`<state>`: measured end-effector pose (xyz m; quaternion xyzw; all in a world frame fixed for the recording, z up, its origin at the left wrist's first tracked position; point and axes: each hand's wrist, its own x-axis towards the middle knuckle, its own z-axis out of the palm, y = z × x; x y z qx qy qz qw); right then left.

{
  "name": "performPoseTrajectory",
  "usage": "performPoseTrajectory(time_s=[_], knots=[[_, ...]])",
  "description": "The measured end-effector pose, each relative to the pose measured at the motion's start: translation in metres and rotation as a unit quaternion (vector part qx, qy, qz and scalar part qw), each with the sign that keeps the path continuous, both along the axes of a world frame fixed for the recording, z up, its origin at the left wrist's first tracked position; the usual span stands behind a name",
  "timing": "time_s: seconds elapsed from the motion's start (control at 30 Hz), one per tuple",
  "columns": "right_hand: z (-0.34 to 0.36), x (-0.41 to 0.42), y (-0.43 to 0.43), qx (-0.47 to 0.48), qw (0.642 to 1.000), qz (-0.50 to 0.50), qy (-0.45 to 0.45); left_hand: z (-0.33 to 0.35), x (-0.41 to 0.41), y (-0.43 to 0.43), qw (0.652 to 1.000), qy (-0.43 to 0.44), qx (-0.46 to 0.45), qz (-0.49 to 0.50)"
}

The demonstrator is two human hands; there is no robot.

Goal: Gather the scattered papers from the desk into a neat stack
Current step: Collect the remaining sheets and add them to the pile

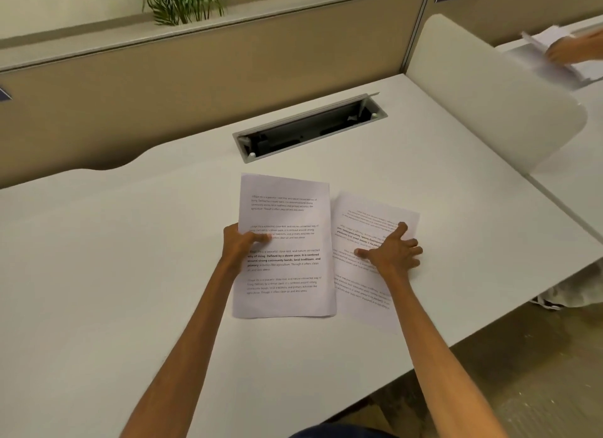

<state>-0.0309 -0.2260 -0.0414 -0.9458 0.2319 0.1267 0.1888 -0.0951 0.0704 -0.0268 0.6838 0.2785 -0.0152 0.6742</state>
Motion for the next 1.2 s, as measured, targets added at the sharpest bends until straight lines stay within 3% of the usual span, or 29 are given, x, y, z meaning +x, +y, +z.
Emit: performPoseTrajectory(time_s=[0.17,0.33,0.43,0.53,0.6,0.67,0.83,0.93,1.07,1.2], knots=[[0.016,0.002,0.001,0.113,0.989,-0.027,-0.086,-0.003,-0.009,0.001,0.999,0.004,-0.013,0.029],[0.072,0.01,0.018,0.222,0.962,0.006,-0.162,-0.006,-0.022,0.009,0.996,0.002,-0.037,0.077],[0.119,0.014,0.031,0.372,0.91,0.06,-0.175,-0.007,-0.029,0.011,0.994,0.006,-0.044,0.104],[0.155,0.015,0.038,0.531,0.834,0.09,-0.118,-0.007,-0.033,0.01,0.988,0.019,-0.06,0.142],[0.157,0.018,0.044,0.571,0.809,0.1,-0.095,-0.005,-0.035,0.01,0.978,0.014,-0.116,0.173],[0.138,0.021,0.053,0.548,0.825,0.106,-0.089,-0.007,-0.037,0.012,0.968,-0.005,-0.19,0.165],[0.054,0.006,0.081,0.475,0.869,0.135,-0.044,-0.003,-0.044,0.015,0.951,-0.051,-0.279,0.125],[0.021,-0.009,0.092,0.414,0.896,0.143,-0.073,-0.002,-0.05,0.009,0.962,-0.064,-0.235,0.123],[-0.009,-0.017,0.098,0.404,0.906,0.109,-0.058,-0.006,-0.061,0.001,0.978,-0.047,-0.146,0.141],[-0.007,-0.016,0.106,0.443,0.888,0.123,-0.023,-0.008,-0.068,-0.003,0.978,-0.052,-0.123,0.163]])
